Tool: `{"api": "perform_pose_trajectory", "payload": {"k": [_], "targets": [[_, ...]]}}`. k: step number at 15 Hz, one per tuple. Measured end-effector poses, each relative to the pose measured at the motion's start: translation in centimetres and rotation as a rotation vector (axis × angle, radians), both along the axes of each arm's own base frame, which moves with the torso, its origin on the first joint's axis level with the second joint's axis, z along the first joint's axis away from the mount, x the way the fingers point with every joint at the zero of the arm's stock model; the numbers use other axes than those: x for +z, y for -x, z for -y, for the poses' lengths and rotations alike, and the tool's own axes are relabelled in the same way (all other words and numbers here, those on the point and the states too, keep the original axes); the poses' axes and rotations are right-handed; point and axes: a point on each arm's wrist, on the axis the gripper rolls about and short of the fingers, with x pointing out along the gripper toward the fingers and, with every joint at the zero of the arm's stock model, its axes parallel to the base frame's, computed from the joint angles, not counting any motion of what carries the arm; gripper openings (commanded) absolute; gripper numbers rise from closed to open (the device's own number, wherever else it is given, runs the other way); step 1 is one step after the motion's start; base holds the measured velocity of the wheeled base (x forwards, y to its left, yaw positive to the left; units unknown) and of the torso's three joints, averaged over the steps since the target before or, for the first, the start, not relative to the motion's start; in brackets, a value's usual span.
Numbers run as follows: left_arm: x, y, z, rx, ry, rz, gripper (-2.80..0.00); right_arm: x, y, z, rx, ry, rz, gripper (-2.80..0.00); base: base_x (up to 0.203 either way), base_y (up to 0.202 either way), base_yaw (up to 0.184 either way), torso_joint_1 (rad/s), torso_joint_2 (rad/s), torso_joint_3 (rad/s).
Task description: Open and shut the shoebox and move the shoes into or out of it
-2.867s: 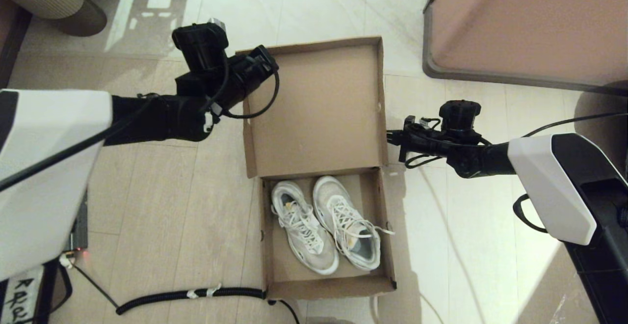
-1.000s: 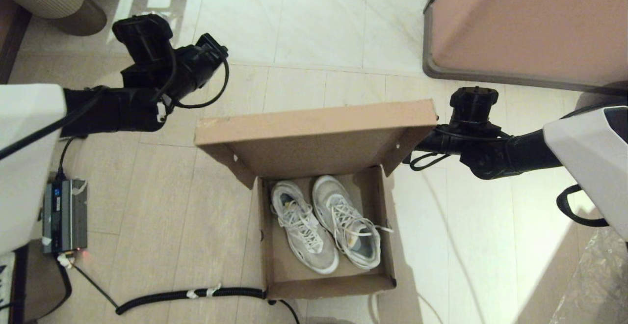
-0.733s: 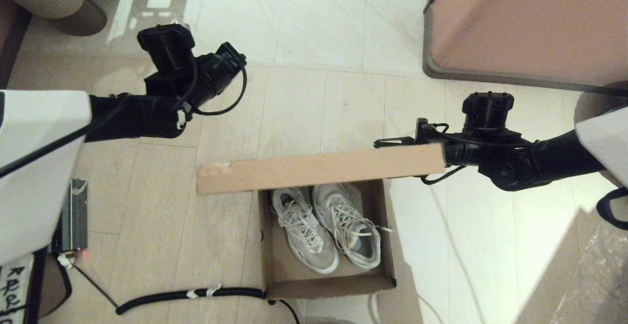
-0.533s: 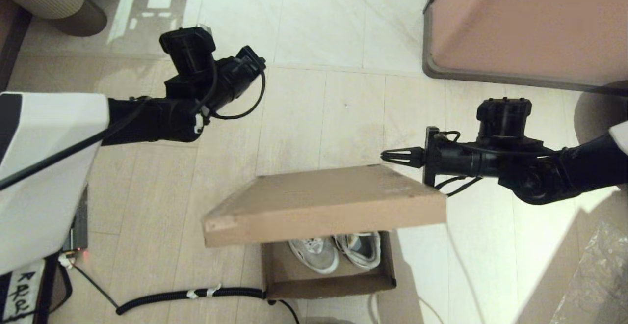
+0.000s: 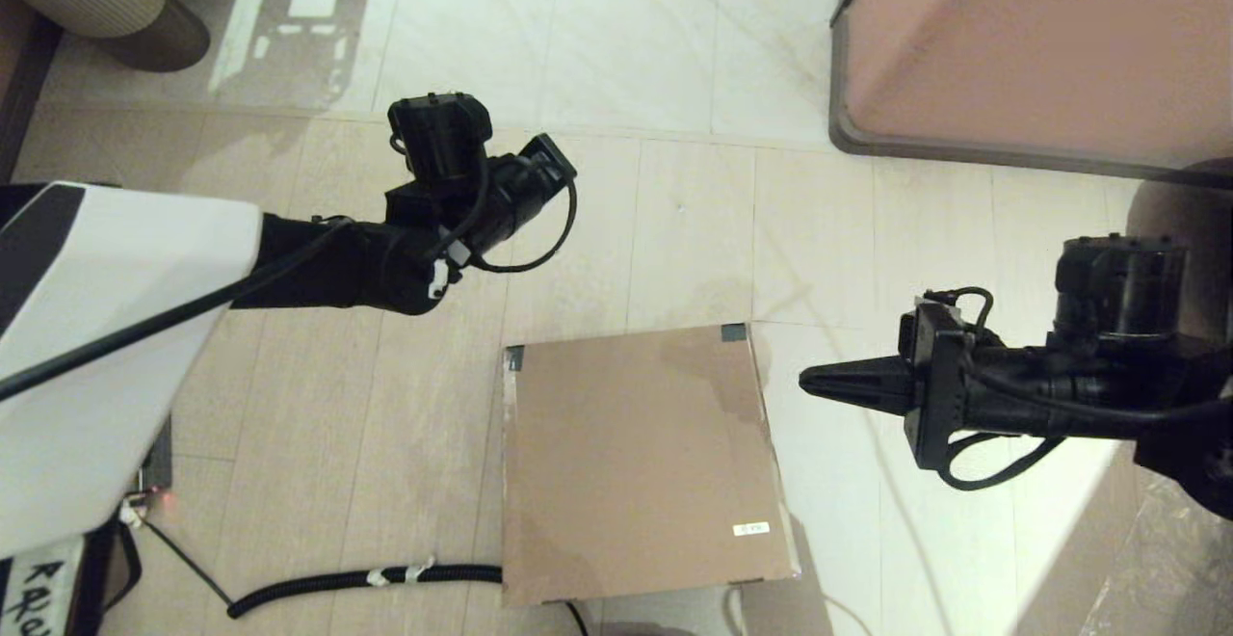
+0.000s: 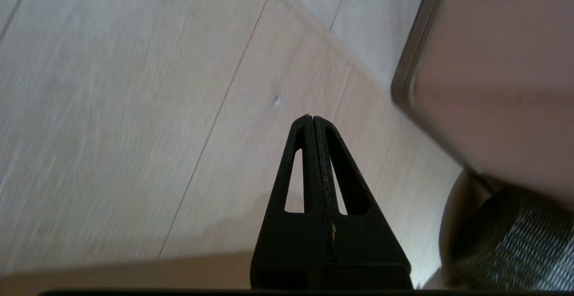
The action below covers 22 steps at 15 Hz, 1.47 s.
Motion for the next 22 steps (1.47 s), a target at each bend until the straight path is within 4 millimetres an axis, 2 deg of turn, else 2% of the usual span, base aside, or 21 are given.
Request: {"api": "perform_pose_trajectory", "payload": {"k": [2, 4, 9, 11, 14, 16, 18, 20, 22], "targets": [[-1.0, 1.2, -1.0, -0.002, -0.033, -0.061, -2.80, 0.0, 2.5, -0.2, 0.026, 0.025, 0.062, -2.80, 0.000, 0.000, 0.000, 0.000, 0.00, 0.000], [-2.8, 3.5, -2.2, -0.015, -0.095, -0.146, -2.80, -0.7, 5.3, -0.5, 0.061, 0.066, 0.132, -2.80, 0.000, 0.000, 0.000, 0.000, 0.00, 0.000], [-7.9, 12.1, -8.2, -0.007, -0.348, -0.294, -2.80, -5.0, 11.5, 1.0, 0.027, 0.342, 0.436, -2.80, 0.000, 0.000, 0.000, 0.000, 0.00, 0.000], [-9.0, 15.9, -10.8, 0.004, -0.438, -0.293, -2.80, -6.2, 13.1, 1.8, -0.023, 0.497, 0.558, -2.80, 0.000, 0.000, 0.000, 0.000, 0.00, 0.000], [-10.4, 22.3, -14.4, 0.018, -0.559, -0.282, -2.80, -7.3, 14.5, 2.8, -0.121, 0.770, 0.685, -2.80, 0.000, 0.000, 0.000, 0.000, 0.00, 0.000], [-12.0, 25.9, -17.3, 0.100, -0.627, -0.314, -2.80, -8.6, 15.7, 4.0, -0.201, 0.988, 0.688, -2.80, 0.000, 0.000, 0.000, 0.000, 0.00, 0.000], [-13.7, 29.0, -19.3, 0.192, -0.669, -0.366, -2.80, -9.0, 16.6, 5.3, -0.321, 1.128, 0.633, -2.80, 0.000, 0.000, 0.000, 0.000, 0.00, 0.000], [-14.8, 31.8, -20.1, 0.250, -0.690, -0.404, -2.80, -9.0, 17.6, 6.2, -0.395, 1.210, 0.611, -2.80, 0.000, 0.000, 0.000, 0.000, 0.00, 0.000], [-15.4, 34.3, -20.2, 0.264, -0.711, -0.424, -2.80, -9.1, 19.4, 6.8, -0.395, 1.277, 0.629, -2.80, 0.000, 0.000, 0.000, 0.000, 0.00, 0.000]]}}
